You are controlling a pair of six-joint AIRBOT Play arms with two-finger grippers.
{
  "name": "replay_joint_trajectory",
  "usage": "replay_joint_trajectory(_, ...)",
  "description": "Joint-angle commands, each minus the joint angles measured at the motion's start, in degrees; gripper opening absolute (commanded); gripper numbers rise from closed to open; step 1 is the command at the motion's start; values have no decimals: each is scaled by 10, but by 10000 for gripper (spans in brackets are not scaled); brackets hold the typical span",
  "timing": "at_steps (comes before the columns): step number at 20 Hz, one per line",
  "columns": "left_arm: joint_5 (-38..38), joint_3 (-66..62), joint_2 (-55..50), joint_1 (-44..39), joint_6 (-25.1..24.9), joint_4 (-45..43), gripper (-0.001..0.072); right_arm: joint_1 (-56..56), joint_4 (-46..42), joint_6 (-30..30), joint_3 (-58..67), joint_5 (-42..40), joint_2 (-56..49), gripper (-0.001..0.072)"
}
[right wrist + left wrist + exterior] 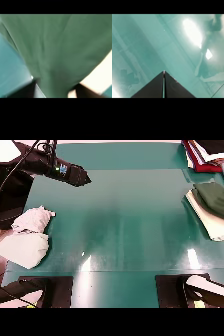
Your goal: Fold the shirts.
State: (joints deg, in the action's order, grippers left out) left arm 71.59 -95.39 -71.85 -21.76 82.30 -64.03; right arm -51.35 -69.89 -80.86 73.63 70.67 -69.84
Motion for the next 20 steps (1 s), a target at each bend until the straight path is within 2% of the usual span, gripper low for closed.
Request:
replay_joint_trajectory(1,0,0,0,0,-3,0,24,-43,-1,-1,-34,26,19,615)
replay_joint_trajectory(3,0,0,0,0,-3,0,24,-37,24,-1,-8,45,25,614)
replay_joint_trajectory(6,-2,0,0,0,-3,0,25,24,108,-1,3,18,68,614)
replay_joint_trajectory(8,-12,0,0,0,-3,0,25,106,135,-1,3,-2,102,614)
replay_joint_trajectory(12,-23,0,0,0,-3,0,24,298,131,-1,3,-19,137,610)
replay_joint_trajectory(14,-29,0,0,0,-3,0,25,382,128,-1,3,-38,140,530)
replay_joint_trajectory(15,-33,0,0,0,-3,0,24,422,127,-1,3,-52,140,464)
replay_joint_trajectory(16,-38,0,0,0,-3,0,25,457,127,0,3,-66,140,323)
replay_joint_trajectory(17,-40,0,0,0,-3,0,25,484,127,0,3,-78,140,142)
replay_joint_trajectory(18,-41,0,0,0,-3,0,25,507,127,3,3,-88,140,21)
replay_joint_trajectory(20,-49,0,0,0,-3,0,25,537,127,5,3,-91,140,21)
